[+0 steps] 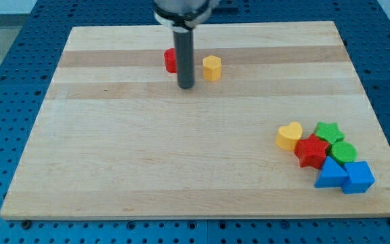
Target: Push the hexagon into the green star
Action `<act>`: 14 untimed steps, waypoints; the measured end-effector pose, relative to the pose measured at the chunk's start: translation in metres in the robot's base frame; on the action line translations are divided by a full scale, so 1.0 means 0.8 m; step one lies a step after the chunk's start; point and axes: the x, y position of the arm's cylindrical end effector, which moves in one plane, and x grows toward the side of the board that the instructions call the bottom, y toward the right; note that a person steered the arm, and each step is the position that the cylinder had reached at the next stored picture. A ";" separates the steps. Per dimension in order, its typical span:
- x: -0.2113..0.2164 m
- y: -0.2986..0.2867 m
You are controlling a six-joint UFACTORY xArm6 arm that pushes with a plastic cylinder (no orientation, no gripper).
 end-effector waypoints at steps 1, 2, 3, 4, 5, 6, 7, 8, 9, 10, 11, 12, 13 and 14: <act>-0.032 -0.014; -0.058 -0.007; -0.058 0.016; -0.034 0.048; -0.008 0.085; -0.006 0.114; -0.020 0.125; -0.044 0.127; -0.054 0.145; -0.054 0.175; -0.054 0.209; -0.036 0.222; -0.008 0.223; 0.019 0.223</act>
